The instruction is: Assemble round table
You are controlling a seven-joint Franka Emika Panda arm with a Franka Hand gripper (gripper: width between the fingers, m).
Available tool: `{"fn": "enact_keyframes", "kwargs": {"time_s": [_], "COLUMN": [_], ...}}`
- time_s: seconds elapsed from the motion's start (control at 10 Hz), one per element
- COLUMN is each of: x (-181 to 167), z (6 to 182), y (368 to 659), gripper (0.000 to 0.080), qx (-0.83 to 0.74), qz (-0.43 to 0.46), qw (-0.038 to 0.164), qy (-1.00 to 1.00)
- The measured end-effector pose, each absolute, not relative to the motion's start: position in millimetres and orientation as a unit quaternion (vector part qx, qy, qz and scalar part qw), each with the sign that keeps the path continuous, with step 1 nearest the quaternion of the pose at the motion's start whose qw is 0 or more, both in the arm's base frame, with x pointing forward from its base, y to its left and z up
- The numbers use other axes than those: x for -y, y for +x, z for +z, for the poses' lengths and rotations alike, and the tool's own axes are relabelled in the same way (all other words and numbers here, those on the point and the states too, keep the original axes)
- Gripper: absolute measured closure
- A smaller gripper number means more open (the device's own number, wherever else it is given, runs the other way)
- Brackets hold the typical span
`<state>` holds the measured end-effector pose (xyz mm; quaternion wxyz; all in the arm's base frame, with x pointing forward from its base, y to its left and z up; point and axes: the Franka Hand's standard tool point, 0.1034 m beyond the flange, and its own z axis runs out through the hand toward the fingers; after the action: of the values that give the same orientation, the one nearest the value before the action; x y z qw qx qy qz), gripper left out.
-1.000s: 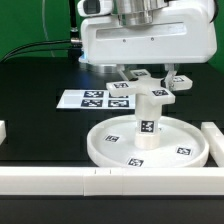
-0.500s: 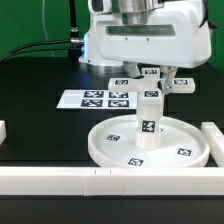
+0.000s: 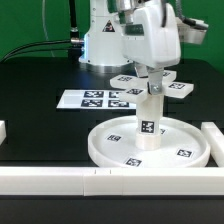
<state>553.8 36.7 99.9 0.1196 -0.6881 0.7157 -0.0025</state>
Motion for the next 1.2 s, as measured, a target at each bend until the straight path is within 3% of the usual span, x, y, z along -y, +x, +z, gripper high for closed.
{"fn": "enact_keyframes", "kwargs": {"time_s": [0.3, 0.4, 0.6, 0.8, 1.2], "x": [-36.5, -38.4, -40.2, -37.5, -40.2], "z": [100.3, 100.1, 108.5, 123.0, 117.4], "y": [555.1, 554.7, 554.7, 558.1, 555.6], "gripper": [0.0347, 0.0196, 0.0157, 0.0151, 0.0150], "qx": [-0.776, -0.782, -0.761, -0.742, -0.661], "qz": [0.008, 0.012, 0.021, 0.016, 0.005], "qw": [0.126, 0.129, 0.130, 0.140, 0.134], "qy": [-0.618, -0.610, -0.635, -0.656, -0.739]}}
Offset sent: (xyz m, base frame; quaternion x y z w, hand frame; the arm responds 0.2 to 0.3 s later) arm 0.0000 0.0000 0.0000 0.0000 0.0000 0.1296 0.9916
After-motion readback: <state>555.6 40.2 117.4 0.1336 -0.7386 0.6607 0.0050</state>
